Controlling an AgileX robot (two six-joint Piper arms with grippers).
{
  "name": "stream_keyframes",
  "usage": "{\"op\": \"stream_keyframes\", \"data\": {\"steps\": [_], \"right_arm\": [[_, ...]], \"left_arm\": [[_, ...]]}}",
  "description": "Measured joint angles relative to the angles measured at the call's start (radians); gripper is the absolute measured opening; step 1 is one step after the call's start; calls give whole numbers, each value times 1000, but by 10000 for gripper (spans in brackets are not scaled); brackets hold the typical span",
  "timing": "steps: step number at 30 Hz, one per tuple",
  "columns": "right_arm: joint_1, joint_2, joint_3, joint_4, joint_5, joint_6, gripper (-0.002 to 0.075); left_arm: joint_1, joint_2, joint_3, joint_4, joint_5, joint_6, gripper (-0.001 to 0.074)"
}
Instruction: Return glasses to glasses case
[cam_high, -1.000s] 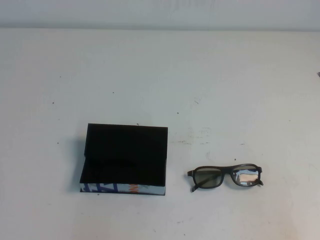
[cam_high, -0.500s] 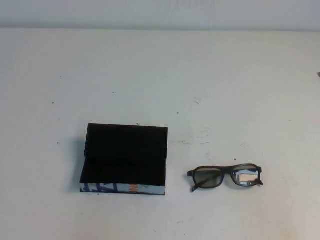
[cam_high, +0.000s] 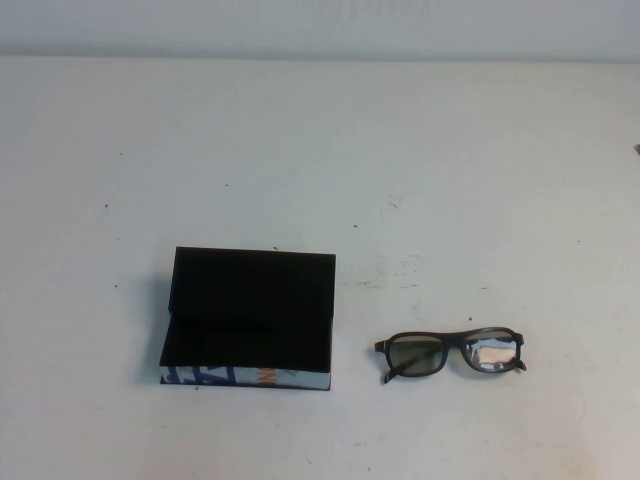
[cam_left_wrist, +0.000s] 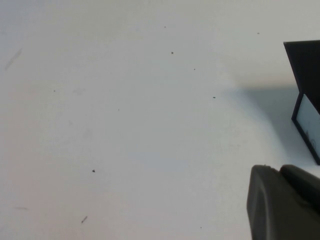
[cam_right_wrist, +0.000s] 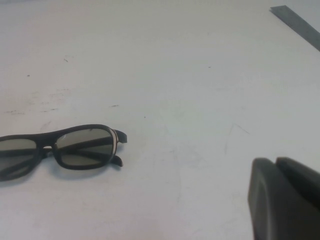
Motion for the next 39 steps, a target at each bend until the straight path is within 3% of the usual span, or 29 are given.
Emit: {"op": "stream_keyframes", "data": {"steps": [9, 18, 23, 29, 35, 39], "right_arm": [[0, 0, 0, 92, -37, 0, -13], [0, 0, 0, 538, -239, 0, -13], [0, 0, 0, 704, -338, 0, -13], [0, 36, -98, 718, -105, 0, -13], [0, 327, -398, 525, 280, -14, -13], [0, 530, -569, 466, 467, -114, -13]], "left_arm": [[0, 0, 0, 0, 0, 0, 0], [0, 0, 0, 0, 0, 0, 0], [0, 0, 0, 0, 0, 0, 0], [0, 0, 0, 0, 0, 0, 0], [0, 0, 0, 0, 0, 0, 0], [0, 0, 0, 0, 0, 0, 0]]}}
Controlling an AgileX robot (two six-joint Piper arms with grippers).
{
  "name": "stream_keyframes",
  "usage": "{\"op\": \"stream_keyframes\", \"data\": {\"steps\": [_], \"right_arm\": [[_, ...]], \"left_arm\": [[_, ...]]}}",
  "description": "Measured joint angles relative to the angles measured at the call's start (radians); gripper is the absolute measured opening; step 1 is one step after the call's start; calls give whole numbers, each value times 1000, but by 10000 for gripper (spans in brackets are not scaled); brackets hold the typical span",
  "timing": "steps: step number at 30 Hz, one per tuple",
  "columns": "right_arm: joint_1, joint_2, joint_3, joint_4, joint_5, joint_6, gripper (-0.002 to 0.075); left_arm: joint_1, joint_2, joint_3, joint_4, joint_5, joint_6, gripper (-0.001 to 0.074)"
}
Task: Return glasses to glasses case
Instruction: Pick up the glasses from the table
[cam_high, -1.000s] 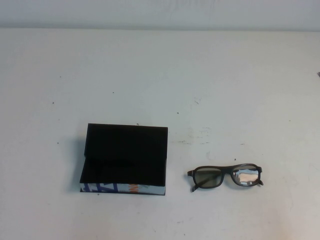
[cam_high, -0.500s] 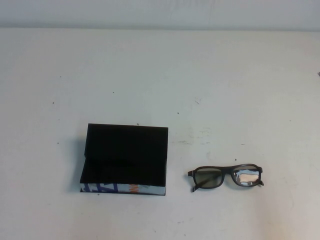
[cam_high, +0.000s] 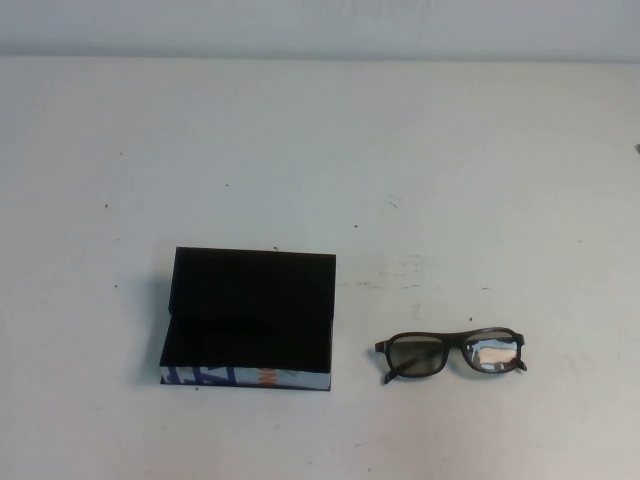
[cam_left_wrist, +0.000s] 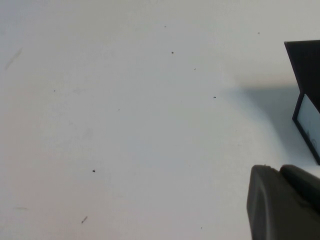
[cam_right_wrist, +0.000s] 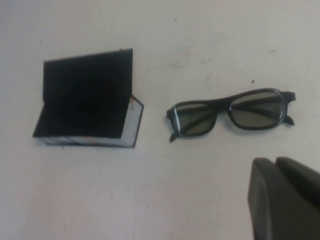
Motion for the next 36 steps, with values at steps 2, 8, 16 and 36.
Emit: {"op": "stream_keyframes", "data": {"steps": [2, 8, 16, 36], "right_arm": [[0, 87, -63, -6, 56, -61, -13], [25, 346, -175, -25, 148, -171, -13], [264, 632, -303, -157, 166, -202, -13], [467, 1018, -571, -397, 203, -918, 71]], "left_arm": [[0, 0, 0, 0, 0, 0, 0], [0, 0, 0, 0, 0, 0, 0], [0, 0, 0, 0, 0, 0, 0], [0, 0, 0, 0, 0, 0, 0]]}}
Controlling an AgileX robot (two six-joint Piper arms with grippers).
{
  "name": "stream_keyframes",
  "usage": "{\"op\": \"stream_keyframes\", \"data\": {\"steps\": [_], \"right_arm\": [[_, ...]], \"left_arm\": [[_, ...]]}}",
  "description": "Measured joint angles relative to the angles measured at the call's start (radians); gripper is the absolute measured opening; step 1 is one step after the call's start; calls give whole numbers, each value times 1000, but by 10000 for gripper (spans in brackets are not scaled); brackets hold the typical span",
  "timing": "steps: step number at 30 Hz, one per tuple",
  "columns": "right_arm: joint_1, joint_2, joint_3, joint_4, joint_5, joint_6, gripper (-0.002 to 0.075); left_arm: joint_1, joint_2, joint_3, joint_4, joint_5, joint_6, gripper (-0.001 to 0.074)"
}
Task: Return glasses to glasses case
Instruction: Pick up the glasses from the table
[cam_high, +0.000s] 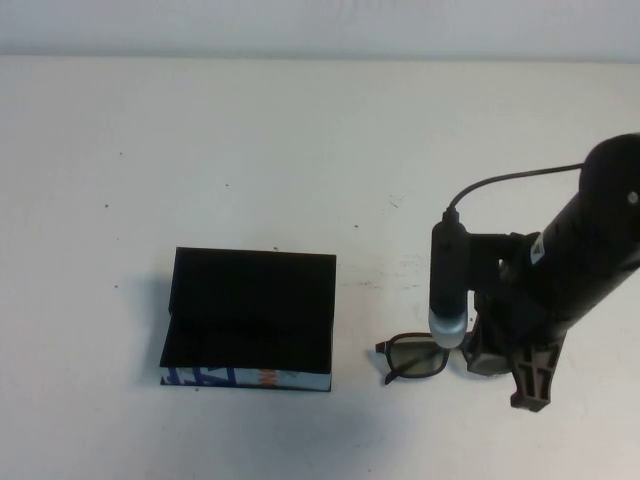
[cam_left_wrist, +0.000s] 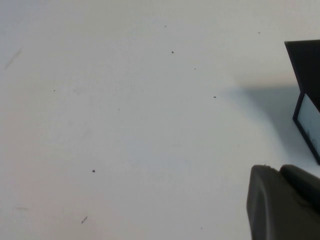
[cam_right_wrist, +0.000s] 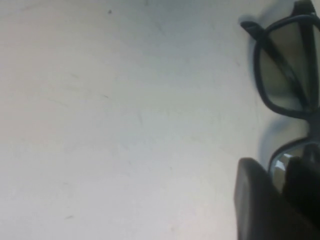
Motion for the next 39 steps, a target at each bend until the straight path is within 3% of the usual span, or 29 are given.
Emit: {"op": "stream_keyframes", "data": {"steps": [5, 9, 22, 39], "right_arm": [[0, 88, -82, -58, 11, -29, 262], [0, 156, -124, -106, 11, -77, 322], [-15, 241, -147, -127, -33, -191, 335], [-15, 332, -228, -127, -9, -199, 337]], "left_arm": [[0, 0, 0, 0, 0, 0, 0], [0, 0, 0, 0, 0, 0, 0], [0, 0, 0, 0, 0, 0, 0], [0, 0, 0, 0, 0, 0, 0]]}}
